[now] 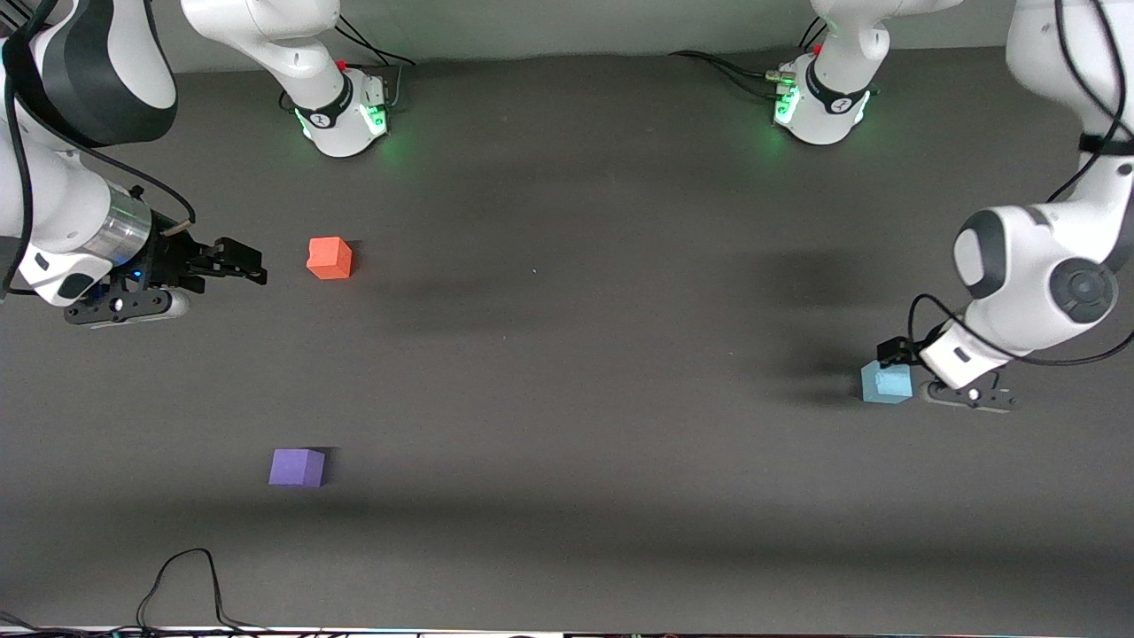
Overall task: Place blue block between orange and purple blocks
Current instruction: 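Lower the left gripper onto the light-blue cube and close it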
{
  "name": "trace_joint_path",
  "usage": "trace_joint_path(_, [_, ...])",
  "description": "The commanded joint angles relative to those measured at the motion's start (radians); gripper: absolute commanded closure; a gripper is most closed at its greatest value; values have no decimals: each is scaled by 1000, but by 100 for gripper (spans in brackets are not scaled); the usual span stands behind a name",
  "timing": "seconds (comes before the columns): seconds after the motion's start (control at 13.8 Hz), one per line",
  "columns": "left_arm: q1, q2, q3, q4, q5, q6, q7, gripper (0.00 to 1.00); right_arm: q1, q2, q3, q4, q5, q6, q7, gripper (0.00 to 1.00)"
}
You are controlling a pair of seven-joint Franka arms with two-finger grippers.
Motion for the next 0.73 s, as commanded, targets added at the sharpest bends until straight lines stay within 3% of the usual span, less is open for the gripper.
trace_joint_path(0.0, [-8, 48, 7, 11, 2, 67, 17, 0, 9, 6, -11, 11, -12, 6, -20, 0])
trace_joint_path(0.22, [-9, 108, 9, 11, 5, 154, 16, 0, 9, 4, -11, 11, -13, 6, -22, 0])
trace_joint_path(0.44, [-8, 123, 7, 11, 5, 154, 17, 0, 9, 6, -11, 9, -13, 4, -20, 0])
trace_joint_path(0.51, [-9, 125, 7, 11, 5, 148, 16, 5, 9, 6, -11, 9, -13, 4, -20, 0])
trace_joint_path(0.58, [-6, 123, 7, 11, 5, 142, 13, 32, 9, 6, -11, 9, -13, 4, -19, 0])
trace_joint_path(0.65, [-6, 123, 7, 11, 5, 141, 2, 47, 9, 6, -11, 9, -13, 6, -19, 0])
